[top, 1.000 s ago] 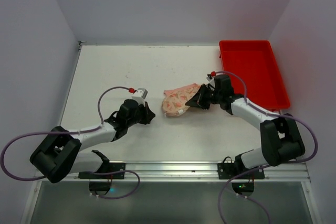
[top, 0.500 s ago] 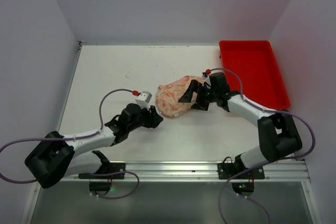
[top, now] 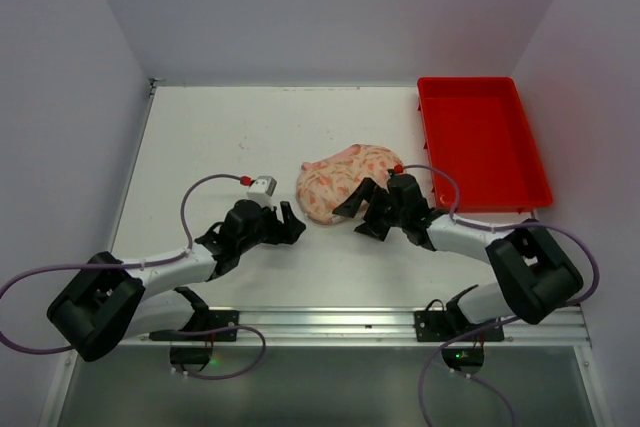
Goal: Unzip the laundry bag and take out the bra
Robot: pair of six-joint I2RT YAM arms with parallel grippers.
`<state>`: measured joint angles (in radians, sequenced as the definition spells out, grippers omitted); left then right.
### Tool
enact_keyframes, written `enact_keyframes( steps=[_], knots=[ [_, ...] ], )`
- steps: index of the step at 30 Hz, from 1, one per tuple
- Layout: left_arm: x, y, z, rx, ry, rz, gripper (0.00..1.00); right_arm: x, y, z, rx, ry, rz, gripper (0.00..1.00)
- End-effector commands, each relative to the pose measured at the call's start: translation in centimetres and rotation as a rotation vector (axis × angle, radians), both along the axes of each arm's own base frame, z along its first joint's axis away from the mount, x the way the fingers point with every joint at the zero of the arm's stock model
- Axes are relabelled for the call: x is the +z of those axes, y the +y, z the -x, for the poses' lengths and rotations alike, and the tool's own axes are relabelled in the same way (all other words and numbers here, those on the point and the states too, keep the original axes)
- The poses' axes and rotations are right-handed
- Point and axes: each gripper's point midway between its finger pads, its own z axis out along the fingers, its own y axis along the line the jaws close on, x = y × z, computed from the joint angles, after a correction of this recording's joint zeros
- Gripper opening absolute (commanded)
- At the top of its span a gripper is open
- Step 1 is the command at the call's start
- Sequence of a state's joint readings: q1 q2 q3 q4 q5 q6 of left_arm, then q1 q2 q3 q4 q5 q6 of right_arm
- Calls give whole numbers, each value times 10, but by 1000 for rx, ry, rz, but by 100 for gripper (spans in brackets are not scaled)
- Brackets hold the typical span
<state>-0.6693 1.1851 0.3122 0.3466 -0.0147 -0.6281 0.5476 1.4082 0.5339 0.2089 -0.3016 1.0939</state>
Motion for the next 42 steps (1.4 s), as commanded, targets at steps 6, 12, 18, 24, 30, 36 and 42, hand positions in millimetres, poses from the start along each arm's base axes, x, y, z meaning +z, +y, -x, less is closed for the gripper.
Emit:
enact_keyframes(
  steps=[6, 12, 18, 24, 30, 36, 42],
  knots=[
    [14, 0, -8, 16, -58, 48, 77, -3, 17, -42, -193, -49, -136, 99],
    [15, -2, -9, 2, -72, 49, 76, -12, 31, -52, -181, -45, -201, 83],
    [20, -9, -3, -65, -101, 78, 76, 15, 35, -52, -147, -99, -246, 16],
    [26, -13, 2, -105, -142, 131, 75, 51, 34, -55, -117, -137, -266, 0],
    [43, -13, -5, -95, -209, 191, 74, 76, 38, -52, -54, -185, -270, 0],
    [59, -11, -12, -214, -330, 216, 72, 86, 43, -47, 23, -214, -260, 0],
    [64, -16, -7, -359, -321, 322, 70, 93, 44, -39, 94, -238, -273, 0]
  ],
)
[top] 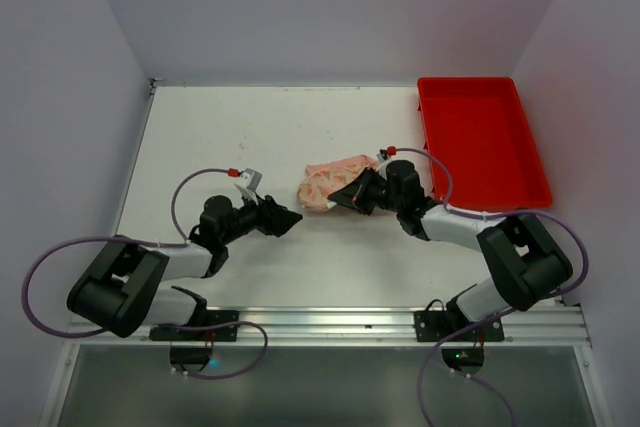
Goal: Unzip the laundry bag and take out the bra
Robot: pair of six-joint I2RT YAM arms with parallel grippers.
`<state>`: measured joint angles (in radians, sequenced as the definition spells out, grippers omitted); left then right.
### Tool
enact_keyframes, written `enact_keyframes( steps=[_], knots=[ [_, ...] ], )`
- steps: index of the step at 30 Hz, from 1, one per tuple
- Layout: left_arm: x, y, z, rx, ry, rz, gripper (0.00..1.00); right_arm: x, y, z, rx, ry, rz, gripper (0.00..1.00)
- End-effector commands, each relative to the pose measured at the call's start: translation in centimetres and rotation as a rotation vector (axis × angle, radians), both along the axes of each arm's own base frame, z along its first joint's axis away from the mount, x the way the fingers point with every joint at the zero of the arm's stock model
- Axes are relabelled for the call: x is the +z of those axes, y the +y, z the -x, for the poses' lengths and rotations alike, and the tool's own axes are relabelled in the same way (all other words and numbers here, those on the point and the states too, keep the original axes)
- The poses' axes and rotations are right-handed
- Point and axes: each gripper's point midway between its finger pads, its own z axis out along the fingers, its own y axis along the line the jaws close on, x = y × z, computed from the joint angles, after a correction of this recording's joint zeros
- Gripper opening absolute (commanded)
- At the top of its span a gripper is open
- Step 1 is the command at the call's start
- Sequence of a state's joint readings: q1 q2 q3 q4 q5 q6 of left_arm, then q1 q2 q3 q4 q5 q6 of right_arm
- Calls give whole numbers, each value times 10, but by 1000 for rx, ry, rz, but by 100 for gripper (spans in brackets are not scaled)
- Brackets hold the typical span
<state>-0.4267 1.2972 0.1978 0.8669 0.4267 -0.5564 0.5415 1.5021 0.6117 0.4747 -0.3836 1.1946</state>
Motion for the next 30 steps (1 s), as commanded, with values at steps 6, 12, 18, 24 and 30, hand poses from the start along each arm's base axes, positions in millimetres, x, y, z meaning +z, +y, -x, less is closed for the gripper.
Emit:
enact_keyframes(
  steps=[6, 12, 18, 24, 30],
  knots=[
    [25, -25, 17, -239, -93, 106, 69, 52, 8, 0, 89, -163, -61, 0],
    [15, -25, 10, -218, -70, 88, 69, 60, 11, 3, 120, -175, -83, 0],
    [11, -28, 1, -214, -56, 86, 69, 68, 12, 5, 128, -195, -103, 0],
    [17, -31, -3, -222, -65, 98, 68, 70, 14, 8, 146, -192, -128, 0],
    [28, -34, 0, -244, -75, 130, 59, 74, 15, 9, 150, -203, -136, 0]
  ],
)
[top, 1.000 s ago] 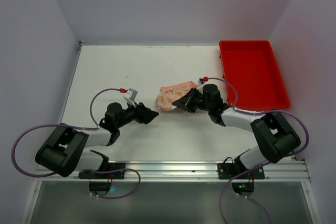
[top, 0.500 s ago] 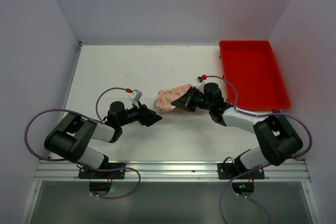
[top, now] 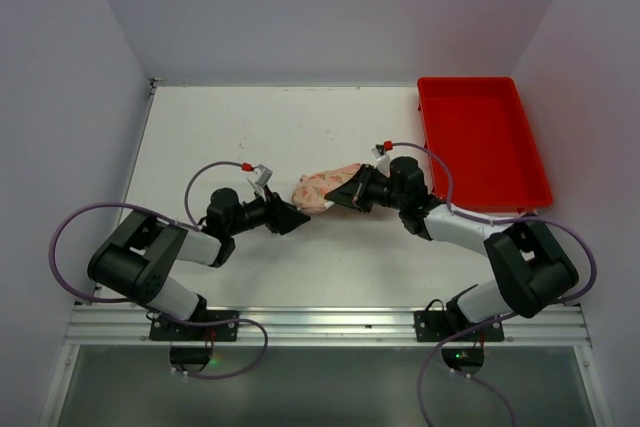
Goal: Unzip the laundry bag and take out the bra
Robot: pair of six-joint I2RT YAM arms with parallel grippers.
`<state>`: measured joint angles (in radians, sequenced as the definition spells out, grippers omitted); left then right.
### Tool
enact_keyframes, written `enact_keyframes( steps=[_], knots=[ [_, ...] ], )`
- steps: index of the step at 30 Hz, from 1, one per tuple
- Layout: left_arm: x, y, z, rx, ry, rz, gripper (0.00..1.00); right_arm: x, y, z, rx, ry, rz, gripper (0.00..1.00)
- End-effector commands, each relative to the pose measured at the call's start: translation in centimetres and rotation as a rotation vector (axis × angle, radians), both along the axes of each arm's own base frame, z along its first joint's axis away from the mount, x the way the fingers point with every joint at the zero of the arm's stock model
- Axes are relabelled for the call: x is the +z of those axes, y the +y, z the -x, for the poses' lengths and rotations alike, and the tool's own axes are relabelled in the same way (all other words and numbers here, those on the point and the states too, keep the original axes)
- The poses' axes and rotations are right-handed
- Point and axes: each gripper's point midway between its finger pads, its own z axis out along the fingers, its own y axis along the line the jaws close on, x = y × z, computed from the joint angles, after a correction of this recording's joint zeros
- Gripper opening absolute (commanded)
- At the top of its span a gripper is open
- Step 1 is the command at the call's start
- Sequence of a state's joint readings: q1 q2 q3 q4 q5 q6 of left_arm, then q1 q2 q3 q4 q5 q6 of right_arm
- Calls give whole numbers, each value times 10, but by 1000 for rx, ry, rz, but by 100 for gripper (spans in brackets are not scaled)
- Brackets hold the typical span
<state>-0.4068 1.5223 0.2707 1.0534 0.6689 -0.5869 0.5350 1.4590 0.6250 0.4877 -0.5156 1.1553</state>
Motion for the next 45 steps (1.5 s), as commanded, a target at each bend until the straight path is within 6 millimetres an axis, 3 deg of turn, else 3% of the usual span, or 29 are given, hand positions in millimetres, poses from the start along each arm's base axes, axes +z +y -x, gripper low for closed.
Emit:
enact_keyframes(
  steps=[1, 7, 8, 13, 14, 19, 20, 22, 23, 25, 26, 30, 31, 33, 34, 35, 36, 37, 38, 39, 41, 43, 45],
  knots=[
    [29, -6, -5, -29, -86, 62, 56, 45, 6, -7, 17, -131, -81, 0],
    [26, -3, -1, -18, -74, 54, 36, 44, 4, -7, 13, -136, -76, 0],
    [25, -3, -1, -15, -71, 53, 26, 43, 4, -7, 13, -136, -75, 0],
    [25, -2, -2, -6, -67, 50, 9, 42, 4, -5, 19, -141, -72, 0],
    [25, -1, -3, -4, -67, 45, 0, 41, 3, -6, 18, -144, -68, 0],
    [25, 3, -7, 30, -70, 19, 0, 30, -3, -4, 17, -130, -42, 0],
    [15, 6, -7, 49, -42, -15, 0, 28, -5, -3, 18, -133, -31, 0],
    [12, 17, -18, 133, -35, -66, 0, 21, -14, -3, 19, -124, -15, 0],
    [-2, 24, -17, 162, 8, -122, 0, 17, -18, -1, 27, -121, 7, 0],
    [-5, 40, -29, 274, 9, -183, 0, 14, -28, -1, 43, -118, 23, 0],
    [-18, 49, -26, 305, 53, -241, 0, 11, -33, 3, 60, -124, 47, 0],
    [-23, 79, -35, 461, 69, -345, 0, 14, -47, 6, 114, -167, 86, 0],
    [-23, 82, -35, 473, 70, -354, 0, 20, -47, 4, 119, -186, 92, 0],
    [-24, 85, -34, 487, 79, -364, 0, 11, -52, 3, 132, -175, 161, 0],
    [-24, 84, -33, 481, 81, -363, 0, 13, -54, -6, 104, -194, 192, 0],
    [-22, 80, -31, 464, 85, -350, 0, 11, -56, -9, 87, -183, 209, 5],
    [-17, 75, -28, 442, 81, -330, 0, 9, -58, -14, 59, -178, 223, 19],
    [-13, 61, -20, 394, 76, -310, 0, 9, -57, -15, 39, -164, 222, 39],
    [-8, 51, -17, 372, 68, -289, 0, 7, -59, -20, -3, -158, 242, 72],
    [-1, 40, -14, 355, 54, -279, 0, 5, -59, -20, -30, -150, 256, 83],
    [3, 16, -2, 324, 56, -271, 0, 2, -54, -13, -88, -144, 278, 99],
    [5, -1, 5, 280, 86, -234, 0, -7, -46, 4, -102, -123, 292, 99],
    [10, -12, 4, 284, 118, -182, 0, -1, -47, 10, -183, -88, 244, 99]
  ],
)
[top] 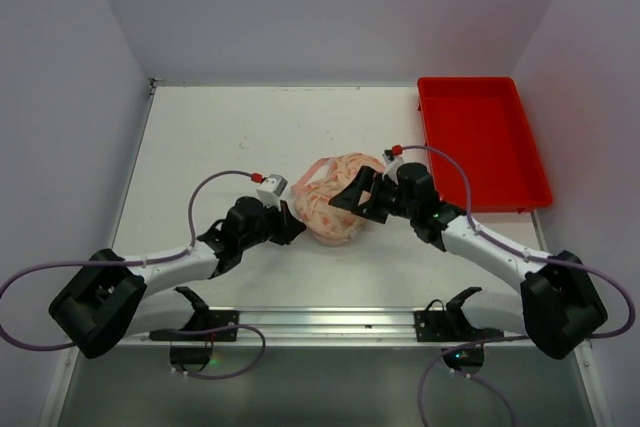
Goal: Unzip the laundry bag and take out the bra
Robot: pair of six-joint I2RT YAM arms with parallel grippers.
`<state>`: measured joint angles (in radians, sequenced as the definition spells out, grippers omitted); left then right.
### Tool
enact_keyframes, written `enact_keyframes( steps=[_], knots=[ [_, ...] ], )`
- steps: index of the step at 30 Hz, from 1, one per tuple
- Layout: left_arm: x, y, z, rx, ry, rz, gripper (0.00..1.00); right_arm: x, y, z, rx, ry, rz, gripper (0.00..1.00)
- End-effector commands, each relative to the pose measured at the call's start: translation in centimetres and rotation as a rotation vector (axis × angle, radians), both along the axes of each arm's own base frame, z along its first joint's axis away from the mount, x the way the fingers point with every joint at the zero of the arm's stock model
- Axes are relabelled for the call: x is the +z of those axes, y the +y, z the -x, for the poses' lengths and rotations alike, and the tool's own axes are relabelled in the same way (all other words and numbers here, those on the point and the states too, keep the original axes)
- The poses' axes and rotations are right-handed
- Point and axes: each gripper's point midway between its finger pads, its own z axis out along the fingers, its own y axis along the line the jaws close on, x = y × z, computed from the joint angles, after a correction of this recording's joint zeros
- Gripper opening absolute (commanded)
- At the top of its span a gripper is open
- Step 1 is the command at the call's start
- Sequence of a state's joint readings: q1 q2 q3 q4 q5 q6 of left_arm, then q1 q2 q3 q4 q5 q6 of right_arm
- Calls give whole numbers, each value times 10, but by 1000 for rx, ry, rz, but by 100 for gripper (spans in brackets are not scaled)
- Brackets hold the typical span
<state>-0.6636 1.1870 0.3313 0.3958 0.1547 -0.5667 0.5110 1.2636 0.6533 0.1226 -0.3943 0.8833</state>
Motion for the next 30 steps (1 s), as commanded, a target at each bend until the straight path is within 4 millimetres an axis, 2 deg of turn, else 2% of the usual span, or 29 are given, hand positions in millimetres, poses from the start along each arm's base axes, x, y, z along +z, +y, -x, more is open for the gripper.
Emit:
enact_keyframes(
  steps=[1, 2, 4, 5, 7, 9, 13, 15, 19, 20, 21, 27, 29, 30],
  knots=[
    [28, -21, -16, 57, -12, 104, 0, -12, -7, 14, -161, 50, -21, 99],
    [30, -24, -17, 66, -1, 117, 0, -5, -6, 19, -188, 73, -79, 99],
    [34, -33, -18, 64, 6, 127, 0, -12, -9, 28, -227, 93, -80, 99],
    [35, -37, -17, 64, 15, 136, 0, -8, -9, 31, -242, 93, -96, 99],
    [38, -50, -14, 31, 23, 141, 0, -6, -9, 30, -254, 62, -75, 99],
    [39, -57, -15, 31, 33, 135, 0, -12, -11, 33, -269, 107, -54, 99],
    [43, -65, -14, 57, 53, 165, 0, -19, -1, 49, -284, 214, -137, 99],
    [46, -70, -14, 49, 55, 178, 0, -15, 1, 46, -309, 211, -172, 99],
    [51, -70, -20, 73, 41, 176, 0, -9, 14, 47, -287, 258, -200, 99],
    [45, -65, -23, 100, 40, 140, 0, -10, 16, 50, -281, 269, -188, 99],
    [48, -65, -29, 123, 33, 129, 0, -9, 18, 51, -285, 265, -183, 99],
    [57, -64, -37, 148, 4, 123, 0, -12, 20, 47, -323, 286, -211, 99],
    [58, -63, -38, 160, 3, 126, 0, -6, 24, 42, -333, 293, -257, 99],
    [60, -64, -37, 153, 4, 136, 0, -13, 26, 41, -341, 316, -248, 99]
  ],
)
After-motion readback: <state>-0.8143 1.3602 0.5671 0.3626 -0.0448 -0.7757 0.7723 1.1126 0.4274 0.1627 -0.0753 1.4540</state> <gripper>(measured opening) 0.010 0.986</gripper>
